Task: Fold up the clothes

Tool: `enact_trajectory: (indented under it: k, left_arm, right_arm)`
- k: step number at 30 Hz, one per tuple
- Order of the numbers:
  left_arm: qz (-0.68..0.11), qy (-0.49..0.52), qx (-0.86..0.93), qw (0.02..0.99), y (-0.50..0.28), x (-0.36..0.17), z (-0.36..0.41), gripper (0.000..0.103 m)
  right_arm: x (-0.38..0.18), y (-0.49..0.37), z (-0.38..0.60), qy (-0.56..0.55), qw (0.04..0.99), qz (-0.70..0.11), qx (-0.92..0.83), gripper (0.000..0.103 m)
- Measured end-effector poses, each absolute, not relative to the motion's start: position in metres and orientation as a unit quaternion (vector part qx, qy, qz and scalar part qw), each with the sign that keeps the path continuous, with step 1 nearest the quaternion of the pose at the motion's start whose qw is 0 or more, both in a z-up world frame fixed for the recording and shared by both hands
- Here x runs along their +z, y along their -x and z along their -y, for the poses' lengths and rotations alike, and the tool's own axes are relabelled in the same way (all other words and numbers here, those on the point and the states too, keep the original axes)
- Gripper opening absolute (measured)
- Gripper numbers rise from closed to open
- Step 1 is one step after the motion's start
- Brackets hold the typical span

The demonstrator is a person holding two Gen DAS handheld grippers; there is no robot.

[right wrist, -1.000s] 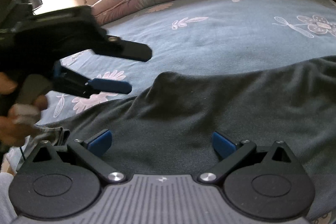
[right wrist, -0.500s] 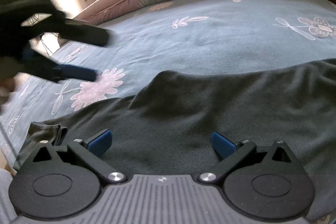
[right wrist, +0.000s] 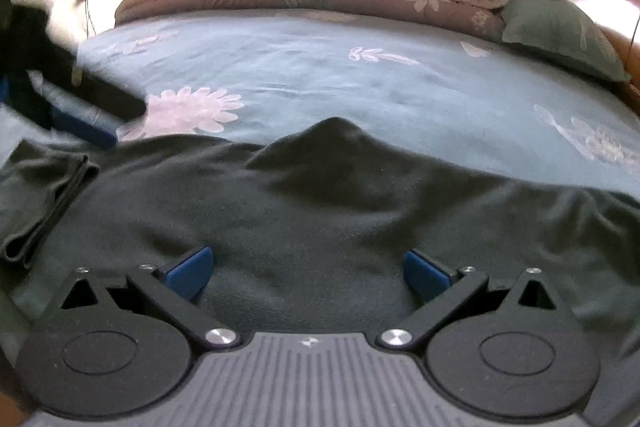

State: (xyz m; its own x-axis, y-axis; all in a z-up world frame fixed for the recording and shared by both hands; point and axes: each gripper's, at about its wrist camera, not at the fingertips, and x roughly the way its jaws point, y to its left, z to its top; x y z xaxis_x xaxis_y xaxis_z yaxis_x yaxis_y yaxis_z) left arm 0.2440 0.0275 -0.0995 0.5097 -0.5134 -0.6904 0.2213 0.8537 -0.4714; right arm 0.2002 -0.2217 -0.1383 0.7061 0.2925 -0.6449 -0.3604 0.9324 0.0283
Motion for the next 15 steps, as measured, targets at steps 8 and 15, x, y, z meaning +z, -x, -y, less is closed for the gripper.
enact_trajectory:
  k: [8,15]
  left_arm:
    - [-0.398,0.115,-0.228,0.881,-0.24,-0.113,-0.033,0.093]
    - [-0.384,0.112,-0.23,0.887,-0.234,-0.108,-0.036,0.093]
  right_arm:
    - [-0.121,-0.182,0.21,0.042,0.915,-0.323,0.237,0.103]
    - [-0.131,-0.148,0.166,0.126,0.9,-0.331,0.253,0.103]
